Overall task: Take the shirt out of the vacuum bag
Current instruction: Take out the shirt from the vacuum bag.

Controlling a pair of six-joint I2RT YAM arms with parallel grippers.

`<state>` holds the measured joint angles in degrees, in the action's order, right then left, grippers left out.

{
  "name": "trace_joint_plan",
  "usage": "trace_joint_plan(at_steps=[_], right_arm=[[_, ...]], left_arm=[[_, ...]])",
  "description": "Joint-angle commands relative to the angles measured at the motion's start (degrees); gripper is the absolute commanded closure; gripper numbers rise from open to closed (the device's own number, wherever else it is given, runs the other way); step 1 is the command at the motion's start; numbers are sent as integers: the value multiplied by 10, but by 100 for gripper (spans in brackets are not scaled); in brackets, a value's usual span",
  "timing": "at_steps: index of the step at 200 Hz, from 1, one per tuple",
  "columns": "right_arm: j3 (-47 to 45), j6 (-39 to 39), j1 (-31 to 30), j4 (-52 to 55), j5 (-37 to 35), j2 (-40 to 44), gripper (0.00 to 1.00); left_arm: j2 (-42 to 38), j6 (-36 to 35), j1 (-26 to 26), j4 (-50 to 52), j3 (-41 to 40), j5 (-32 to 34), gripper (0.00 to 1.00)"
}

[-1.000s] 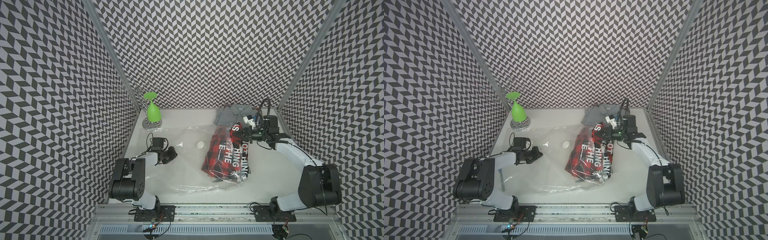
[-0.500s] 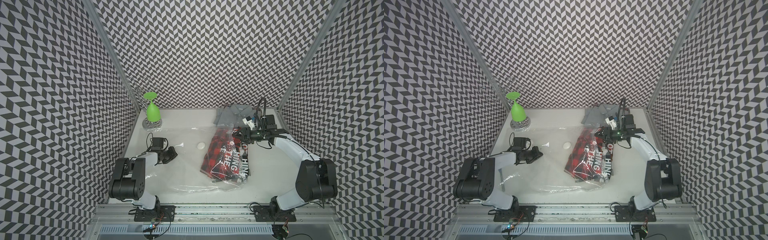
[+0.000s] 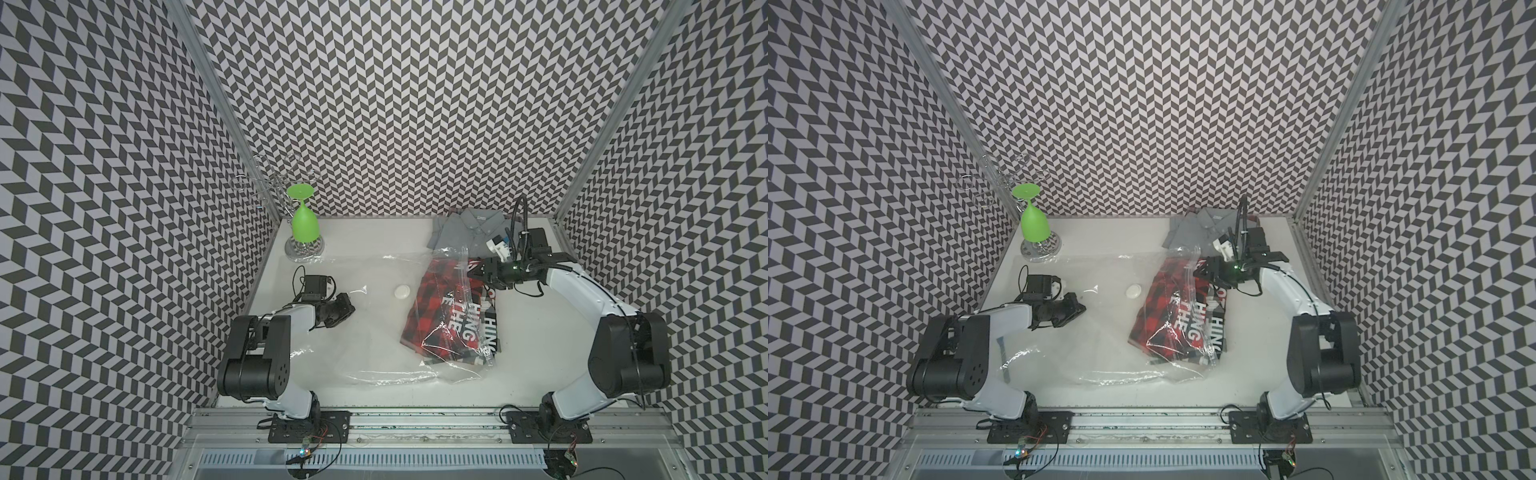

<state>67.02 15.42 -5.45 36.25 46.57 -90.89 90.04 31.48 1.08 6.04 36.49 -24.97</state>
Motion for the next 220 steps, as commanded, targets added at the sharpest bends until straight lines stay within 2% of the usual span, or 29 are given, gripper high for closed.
trace_joint_plan(at_steps=[1, 109, 181, 220], right_arm=[[15, -27, -2, 11, -12, -5, 45], [50, -48, -13, 60, -55, -7, 40], [62, -48, -18, 67, -47, -3, 39], [34, -34, -31, 36, -38, -13, 40]], left_arm=[[38, -11, 2, 81, -33, 57, 100], [39, -14, 4, 81, -33, 51, 100], [39, -14, 6, 78, -33, 49, 100], [39, -15, 6, 77, -32, 48, 100]])
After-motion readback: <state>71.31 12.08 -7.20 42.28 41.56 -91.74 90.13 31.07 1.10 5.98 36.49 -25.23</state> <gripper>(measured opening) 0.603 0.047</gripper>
